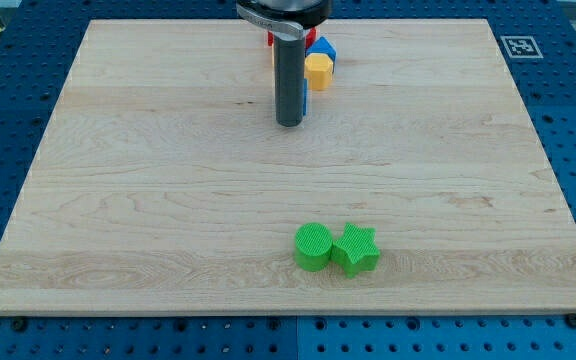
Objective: Slide the blue cube closer to a group of blocks
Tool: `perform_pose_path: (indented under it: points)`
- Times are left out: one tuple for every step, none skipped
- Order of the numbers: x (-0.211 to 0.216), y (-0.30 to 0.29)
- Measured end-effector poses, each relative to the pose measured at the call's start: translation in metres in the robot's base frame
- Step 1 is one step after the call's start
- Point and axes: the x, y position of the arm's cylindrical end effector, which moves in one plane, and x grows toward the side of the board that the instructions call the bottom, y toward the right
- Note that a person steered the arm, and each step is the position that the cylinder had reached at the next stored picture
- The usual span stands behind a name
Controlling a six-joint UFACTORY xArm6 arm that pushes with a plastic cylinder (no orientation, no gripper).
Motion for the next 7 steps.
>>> perform_pose_path:
  points:
    - [-0.016, 0.0]
    - [-0.028, 0.0]
    - [-0.036, 0.0]
    - [-0.045, 0.0]
    - [-0.058, 0.0]
    - [-0.072, 0.0]
    - [-0.081, 0.0]
